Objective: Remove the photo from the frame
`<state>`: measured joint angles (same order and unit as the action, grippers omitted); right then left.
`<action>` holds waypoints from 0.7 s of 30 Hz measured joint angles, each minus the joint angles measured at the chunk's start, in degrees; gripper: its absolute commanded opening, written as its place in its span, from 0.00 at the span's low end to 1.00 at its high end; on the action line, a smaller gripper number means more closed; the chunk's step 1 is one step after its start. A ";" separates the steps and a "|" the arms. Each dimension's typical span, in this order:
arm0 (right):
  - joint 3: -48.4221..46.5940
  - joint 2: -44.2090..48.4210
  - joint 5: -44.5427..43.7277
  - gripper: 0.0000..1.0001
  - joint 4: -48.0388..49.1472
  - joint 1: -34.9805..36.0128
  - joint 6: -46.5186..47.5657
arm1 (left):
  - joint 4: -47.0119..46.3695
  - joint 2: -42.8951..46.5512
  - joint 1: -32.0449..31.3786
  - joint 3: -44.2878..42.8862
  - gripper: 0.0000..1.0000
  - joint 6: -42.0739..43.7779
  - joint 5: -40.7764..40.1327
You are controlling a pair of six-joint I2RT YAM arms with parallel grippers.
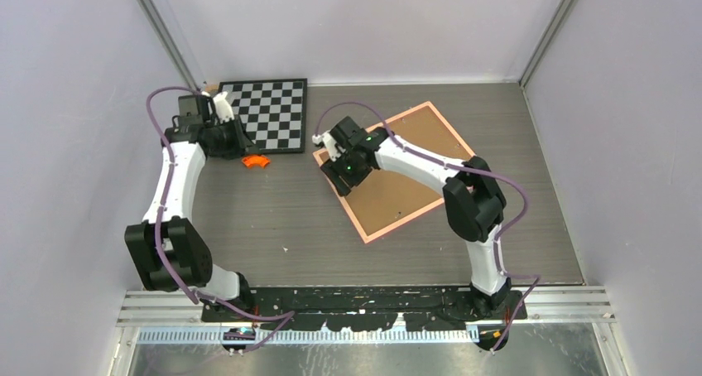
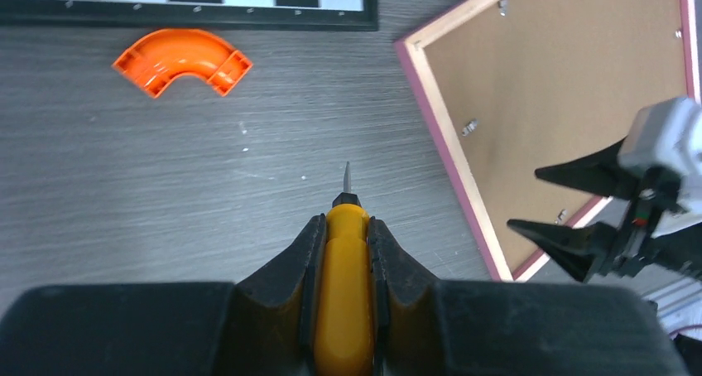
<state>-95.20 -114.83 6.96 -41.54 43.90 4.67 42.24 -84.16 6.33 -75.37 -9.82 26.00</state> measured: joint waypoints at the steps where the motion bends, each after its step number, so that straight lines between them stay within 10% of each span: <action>1: -0.02 -0.70 0.00 0.62 0.00 0.55 -0.37 | 0.00 0.46 0.83 0.59 0.00 -0.42 -0.15; 21: -5.05 -11.04 -7.30 0.30 -0.11 7.48 2.97 | 2.25 6.91 1.77 2.27 0.00 3.85 -3.76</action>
<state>-100.25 -125.86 -0.34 -41.65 51.37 7.64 44.49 -77.25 8.10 -73.10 -5.98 22.24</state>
